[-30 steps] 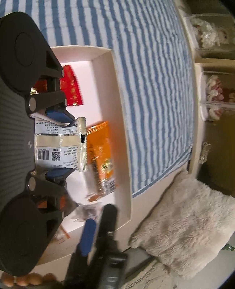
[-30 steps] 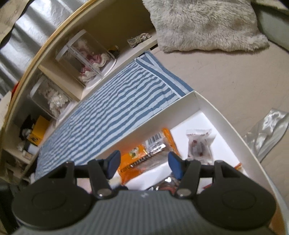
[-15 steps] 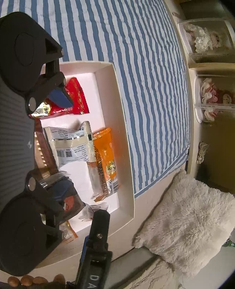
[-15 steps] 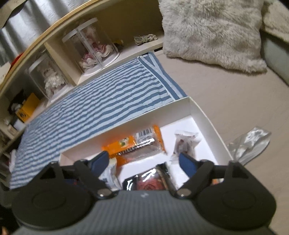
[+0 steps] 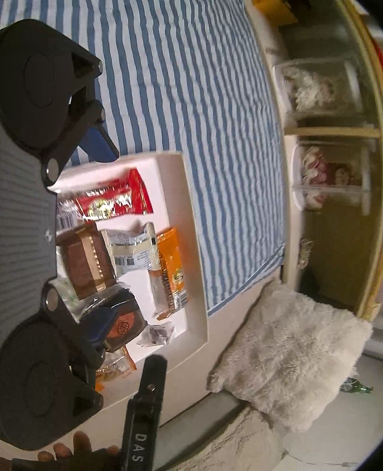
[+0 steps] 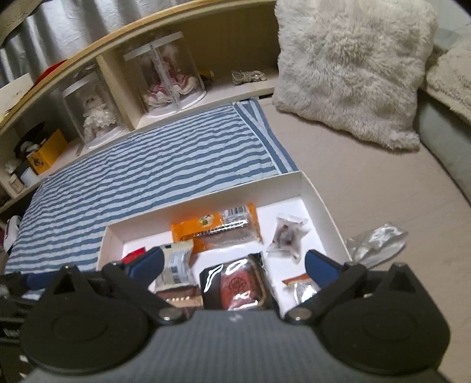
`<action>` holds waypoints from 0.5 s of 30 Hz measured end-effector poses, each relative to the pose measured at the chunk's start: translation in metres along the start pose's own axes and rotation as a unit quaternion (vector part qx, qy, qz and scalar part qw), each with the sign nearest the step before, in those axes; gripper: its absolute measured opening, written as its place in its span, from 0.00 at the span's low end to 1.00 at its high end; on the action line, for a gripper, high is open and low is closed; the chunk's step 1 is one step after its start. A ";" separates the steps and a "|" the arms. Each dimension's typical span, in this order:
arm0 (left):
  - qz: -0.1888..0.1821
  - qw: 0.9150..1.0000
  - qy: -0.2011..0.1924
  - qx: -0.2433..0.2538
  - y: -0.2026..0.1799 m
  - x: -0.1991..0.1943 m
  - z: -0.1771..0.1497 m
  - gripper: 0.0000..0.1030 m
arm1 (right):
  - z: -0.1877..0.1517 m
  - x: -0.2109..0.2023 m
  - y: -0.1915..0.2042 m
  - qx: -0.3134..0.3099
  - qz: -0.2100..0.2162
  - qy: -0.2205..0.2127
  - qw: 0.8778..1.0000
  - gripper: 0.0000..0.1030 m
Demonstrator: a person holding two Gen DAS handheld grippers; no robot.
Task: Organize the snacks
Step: 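Release the white pastry into the box with the left gripper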
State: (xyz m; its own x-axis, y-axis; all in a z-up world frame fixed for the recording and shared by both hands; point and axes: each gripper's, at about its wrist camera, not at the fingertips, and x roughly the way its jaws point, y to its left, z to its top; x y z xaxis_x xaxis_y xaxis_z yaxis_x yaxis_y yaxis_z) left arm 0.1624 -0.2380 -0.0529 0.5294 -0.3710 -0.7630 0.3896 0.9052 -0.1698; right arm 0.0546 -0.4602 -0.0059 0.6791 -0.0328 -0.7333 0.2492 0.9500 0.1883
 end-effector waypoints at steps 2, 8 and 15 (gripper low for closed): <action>-0.001 1.000 -0.006 -0.006 0.003 -0.013 -0.002 1.00 | -0.004 -0.014 0.001 -0.004 0.000 -0.005 1.000 1.00; 0.017 0.999 -0.033 -0.010 0.006 -0.057 -0.009 1.00 | -0.016 -0.050 0.007 -0.029 -0.007 -0.024 0.999 0.99; 0.037 0.996 -0.074 -0.019 0.003 -0.109 -0.019 1.00 | -0.035 -0.097 0.005 -0.054 0.003 -0.049 0.997 0.99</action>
State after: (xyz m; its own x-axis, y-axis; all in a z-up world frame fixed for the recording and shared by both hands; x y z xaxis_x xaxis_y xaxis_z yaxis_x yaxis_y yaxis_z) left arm 0.0913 -0.1910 0.0176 0.6618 -0.3276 -0.6743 0.3181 0.9372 -0.1431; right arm -0.0340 -0.4418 0.0433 0.7466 -0.0519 -0.6633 0.1721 0.9781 0.1173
